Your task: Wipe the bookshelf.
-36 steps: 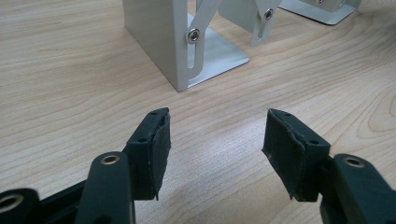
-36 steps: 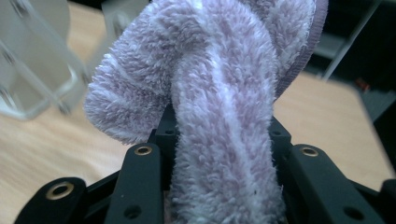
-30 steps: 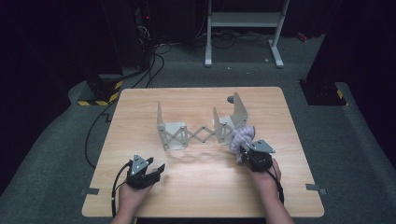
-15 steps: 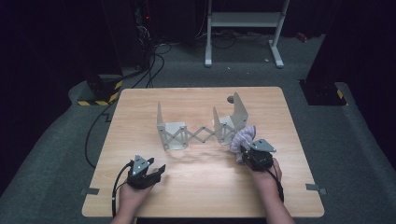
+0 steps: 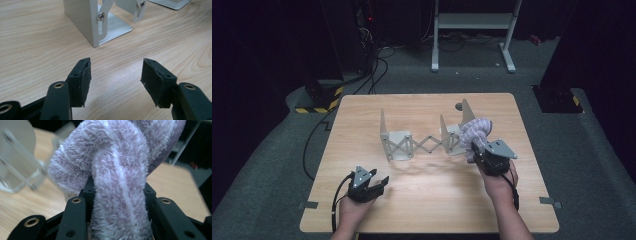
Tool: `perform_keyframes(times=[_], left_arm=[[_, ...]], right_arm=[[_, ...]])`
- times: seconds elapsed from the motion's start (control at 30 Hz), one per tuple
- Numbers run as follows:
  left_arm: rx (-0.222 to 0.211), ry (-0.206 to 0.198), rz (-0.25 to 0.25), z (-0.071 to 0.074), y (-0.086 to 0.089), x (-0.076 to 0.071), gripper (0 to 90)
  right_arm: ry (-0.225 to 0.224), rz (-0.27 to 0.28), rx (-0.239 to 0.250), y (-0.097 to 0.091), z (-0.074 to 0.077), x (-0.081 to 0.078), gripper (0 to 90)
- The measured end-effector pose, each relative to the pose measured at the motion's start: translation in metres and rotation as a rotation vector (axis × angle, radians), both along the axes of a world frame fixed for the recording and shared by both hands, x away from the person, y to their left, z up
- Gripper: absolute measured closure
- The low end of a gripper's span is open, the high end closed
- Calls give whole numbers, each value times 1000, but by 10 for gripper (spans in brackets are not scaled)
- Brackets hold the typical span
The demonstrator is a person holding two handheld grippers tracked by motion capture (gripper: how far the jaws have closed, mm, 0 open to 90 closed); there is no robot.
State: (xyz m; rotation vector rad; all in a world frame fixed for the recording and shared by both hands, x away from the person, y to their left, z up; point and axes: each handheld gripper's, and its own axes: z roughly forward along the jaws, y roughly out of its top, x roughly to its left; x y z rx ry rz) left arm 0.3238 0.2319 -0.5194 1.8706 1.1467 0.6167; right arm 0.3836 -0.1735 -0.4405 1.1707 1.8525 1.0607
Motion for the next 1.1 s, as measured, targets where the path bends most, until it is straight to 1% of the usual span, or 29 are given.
perform_keyframes(times=[0.1,0.23,0.3,0.33,0.43,0.57,0.7,0.8,0.87,0.9,0.97,1.0,1.1], left_arm=[[3,1,-3,0,0,0,411],[2,0,-6,0,-1,0,411],[2,3,-6,0,0,0,410],[2,3,-7,0,-1,0,410],[3,1,-9,0,-1,0,410],[-1,-3,-11,0,-1,0,401],[0,-7,-14,0,-2,-1,383],[-3,-2,-9,0,-2,0,365],[-6,-1,-6,0,-1,0,364],[-8,1,-5,0,-1,0,365],[-13,8,-2,-1,0,1,364],[-16,11,1,-1,1,1,360],[-35,18,9,0,3,1,361]], right_arm=[[75,-6,7,-2,-24,5,614],[187,-7,-24,-1,-52,15,615],[240,-7,-29,-1,-62,19,614],[261,-8,-34,0,-66,21,614],[283,0,-43,1,-72,22,614],[276,21,-58,6,-73,17,614],[253,73,-76,20,-72,8,614],[246,100,-105,30,-74,5,614],[249,117,-100,35,-74,4,614],[244,124,-98,38,-73,3,614],[217,134,-97,43,-66,0,613],[202,138,-92,46,-60,-1,613],[138,146,-73,51,-39,-4,612]])
